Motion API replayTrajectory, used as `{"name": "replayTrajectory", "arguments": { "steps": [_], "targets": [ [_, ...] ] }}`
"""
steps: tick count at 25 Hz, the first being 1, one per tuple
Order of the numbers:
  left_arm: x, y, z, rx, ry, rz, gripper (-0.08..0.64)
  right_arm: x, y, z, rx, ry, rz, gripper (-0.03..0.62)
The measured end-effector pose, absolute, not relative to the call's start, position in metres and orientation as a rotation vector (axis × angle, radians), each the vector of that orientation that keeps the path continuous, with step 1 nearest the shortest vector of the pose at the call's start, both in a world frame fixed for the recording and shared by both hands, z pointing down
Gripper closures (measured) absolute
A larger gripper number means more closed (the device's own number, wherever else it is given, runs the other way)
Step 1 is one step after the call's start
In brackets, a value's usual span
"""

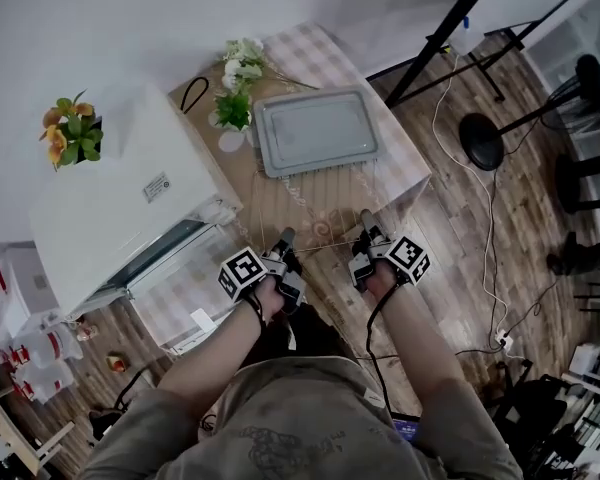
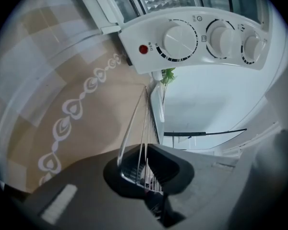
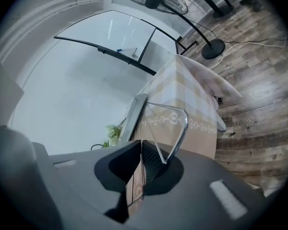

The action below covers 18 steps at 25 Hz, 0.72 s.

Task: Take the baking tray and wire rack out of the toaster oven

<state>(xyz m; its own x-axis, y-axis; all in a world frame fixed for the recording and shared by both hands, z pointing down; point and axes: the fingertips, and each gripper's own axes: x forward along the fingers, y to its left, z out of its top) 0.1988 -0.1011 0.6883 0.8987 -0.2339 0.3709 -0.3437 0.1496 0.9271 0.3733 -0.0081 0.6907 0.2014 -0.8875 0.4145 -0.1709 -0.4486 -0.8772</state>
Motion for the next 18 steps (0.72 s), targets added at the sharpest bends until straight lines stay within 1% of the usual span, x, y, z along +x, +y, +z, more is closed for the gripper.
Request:
{"name": "replayTrajectory", "arguments": {
  "steps": [4, 7, 9, 14, 18],
  "targets": [
    [0.21, -0.109, 0.689, 1.425, -0.499, 0.078, 0.538, 0.388, -0.02, 0.694, -1.787, 0.985, -1.32, 0.544],
    [0.21, -0.105, 0.693, 1.417, -0.509, 0.12, 0.517, 0.393, -0.019, 0.7, -1.832, 0.972, -1.376, 0.502],
    [0.204, -0.104, 0.696, 1.387, -0.539, 0.146, 0.495, 0.393, -0.016, 0.705, -1.876, 0.968, -1.424, 0.457],
    [0.191, -0.106, 0.696, 1.362, -0.582, 0.17, 0.422, 0.395, -0.013, 0.706, -1.98, 0.967, -1.512, 0.41],
    [0.181, -0.098, 0.697, 1.347, -0.595, 0.205, 0.408, 0.396, -0.009, 0.705, -2.05, 0.953, -1.573, 0.366]
  ]
}}
